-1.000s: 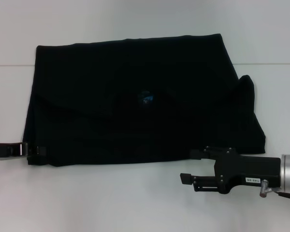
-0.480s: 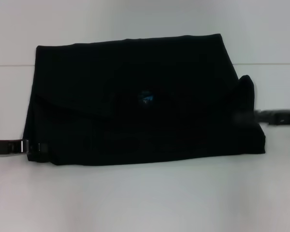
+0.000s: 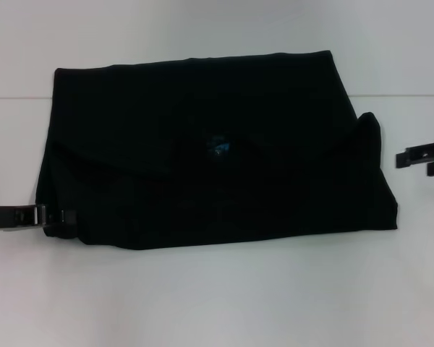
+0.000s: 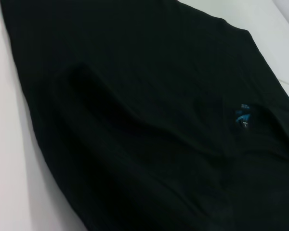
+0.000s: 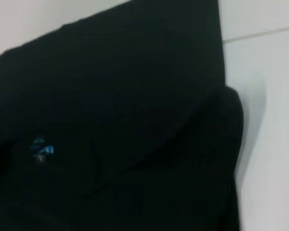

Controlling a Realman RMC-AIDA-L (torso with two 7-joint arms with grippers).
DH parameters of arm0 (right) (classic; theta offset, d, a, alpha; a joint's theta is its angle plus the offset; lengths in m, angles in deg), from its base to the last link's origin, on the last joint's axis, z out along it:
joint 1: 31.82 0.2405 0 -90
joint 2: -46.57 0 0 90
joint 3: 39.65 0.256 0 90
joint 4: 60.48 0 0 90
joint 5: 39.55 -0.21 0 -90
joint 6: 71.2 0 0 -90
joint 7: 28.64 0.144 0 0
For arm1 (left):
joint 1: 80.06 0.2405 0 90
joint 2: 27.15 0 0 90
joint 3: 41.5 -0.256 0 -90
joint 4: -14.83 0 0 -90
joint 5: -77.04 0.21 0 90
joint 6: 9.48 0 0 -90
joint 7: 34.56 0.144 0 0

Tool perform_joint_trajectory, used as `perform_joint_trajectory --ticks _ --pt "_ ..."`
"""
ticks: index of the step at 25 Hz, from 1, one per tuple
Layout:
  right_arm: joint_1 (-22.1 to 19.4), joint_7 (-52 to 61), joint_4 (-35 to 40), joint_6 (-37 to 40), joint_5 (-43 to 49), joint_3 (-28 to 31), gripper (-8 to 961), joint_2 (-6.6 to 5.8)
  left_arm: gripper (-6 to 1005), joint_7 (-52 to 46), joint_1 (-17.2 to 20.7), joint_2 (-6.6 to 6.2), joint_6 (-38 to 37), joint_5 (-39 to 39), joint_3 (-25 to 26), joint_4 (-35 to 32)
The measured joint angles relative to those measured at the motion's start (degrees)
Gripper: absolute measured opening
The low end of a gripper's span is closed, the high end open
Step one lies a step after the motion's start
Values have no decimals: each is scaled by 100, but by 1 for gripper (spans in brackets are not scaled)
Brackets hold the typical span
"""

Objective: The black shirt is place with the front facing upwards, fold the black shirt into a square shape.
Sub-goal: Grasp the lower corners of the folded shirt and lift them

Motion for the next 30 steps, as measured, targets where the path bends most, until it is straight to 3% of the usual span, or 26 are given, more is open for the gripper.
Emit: perform_joint_trajectory --ticks 7,12,27,30 --pt "177 -28 -505 -332 88 -354 815 244 44 3 14 -8 -33 -2 0 5" --pt "209 22 -566 -514 92 -603 800 346 45 3 17 -14 -36 -2 0 0" --pt "207 26 -573 -656 108 -934 756 420 47 4 0 -21 -56 -1 0 -2" --pt "203 31 -573 -663 108 -938 647 420 47 4 0 -21 -60 -1 -1 -2"
